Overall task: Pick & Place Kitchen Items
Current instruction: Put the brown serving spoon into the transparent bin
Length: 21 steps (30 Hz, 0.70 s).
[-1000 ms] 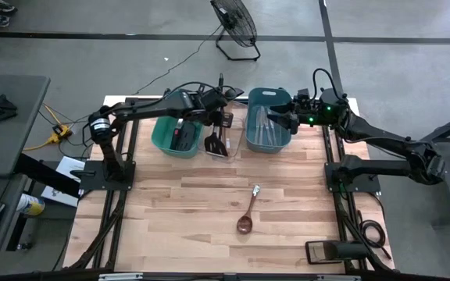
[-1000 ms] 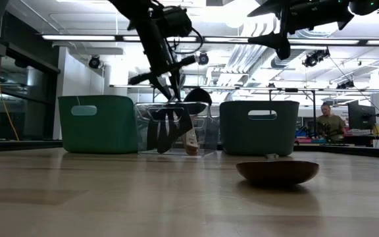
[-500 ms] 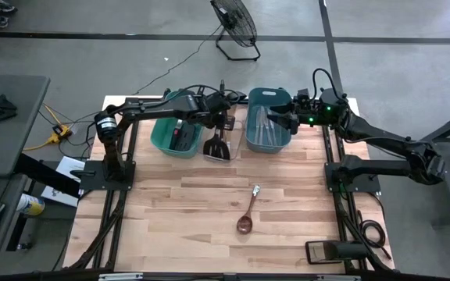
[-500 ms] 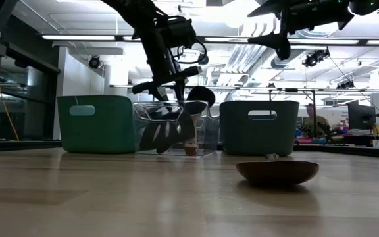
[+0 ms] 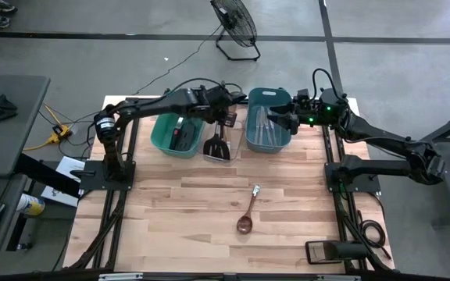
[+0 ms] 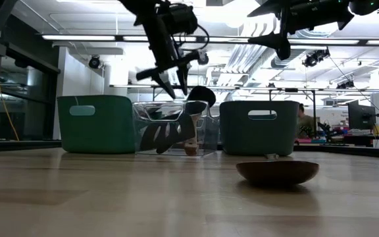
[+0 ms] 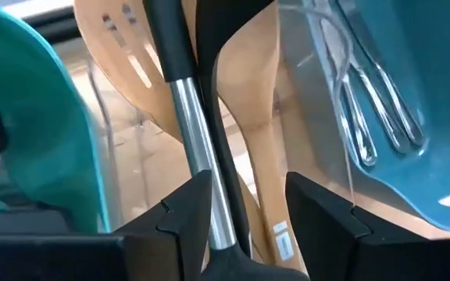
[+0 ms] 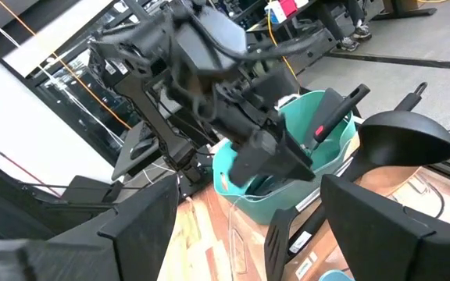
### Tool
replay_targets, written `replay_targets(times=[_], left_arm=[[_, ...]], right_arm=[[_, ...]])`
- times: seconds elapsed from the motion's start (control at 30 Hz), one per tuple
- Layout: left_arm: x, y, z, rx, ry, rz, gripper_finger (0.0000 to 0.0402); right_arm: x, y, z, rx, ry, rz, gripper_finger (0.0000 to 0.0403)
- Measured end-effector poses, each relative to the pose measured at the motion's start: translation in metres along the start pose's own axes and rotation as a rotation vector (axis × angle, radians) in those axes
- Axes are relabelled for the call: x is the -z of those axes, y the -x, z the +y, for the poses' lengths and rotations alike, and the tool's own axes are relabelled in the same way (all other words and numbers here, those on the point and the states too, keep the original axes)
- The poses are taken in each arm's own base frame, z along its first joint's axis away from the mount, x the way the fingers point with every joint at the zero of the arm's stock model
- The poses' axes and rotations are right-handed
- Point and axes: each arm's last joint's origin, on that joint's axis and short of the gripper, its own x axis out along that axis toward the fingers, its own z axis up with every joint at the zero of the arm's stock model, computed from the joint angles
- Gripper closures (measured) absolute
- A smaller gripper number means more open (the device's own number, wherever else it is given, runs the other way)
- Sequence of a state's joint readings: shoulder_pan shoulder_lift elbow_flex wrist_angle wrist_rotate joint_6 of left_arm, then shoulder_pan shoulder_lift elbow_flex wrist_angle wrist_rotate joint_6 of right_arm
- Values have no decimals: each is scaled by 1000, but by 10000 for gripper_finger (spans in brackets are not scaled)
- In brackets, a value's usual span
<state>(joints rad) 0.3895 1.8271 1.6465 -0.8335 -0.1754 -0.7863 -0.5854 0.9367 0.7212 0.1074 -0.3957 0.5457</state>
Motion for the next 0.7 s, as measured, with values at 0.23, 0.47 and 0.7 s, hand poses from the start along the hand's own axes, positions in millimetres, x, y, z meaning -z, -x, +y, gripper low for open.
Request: replay_targets(times=[0.23, 0.47, 0.7], left_arm=[[-5, 32, -15, 49, -111, -71, 238], [5, 57, -27, 83, -233, -151, 238], [11, 83, -41, 176, -348, -261, 238]], right_arm=[[0, 0, 1, -21, 0, 13, 97], [1, 0, 1, -51, 61, 31, 97], [3, 0, 2, -93, 101, 65, 97]])
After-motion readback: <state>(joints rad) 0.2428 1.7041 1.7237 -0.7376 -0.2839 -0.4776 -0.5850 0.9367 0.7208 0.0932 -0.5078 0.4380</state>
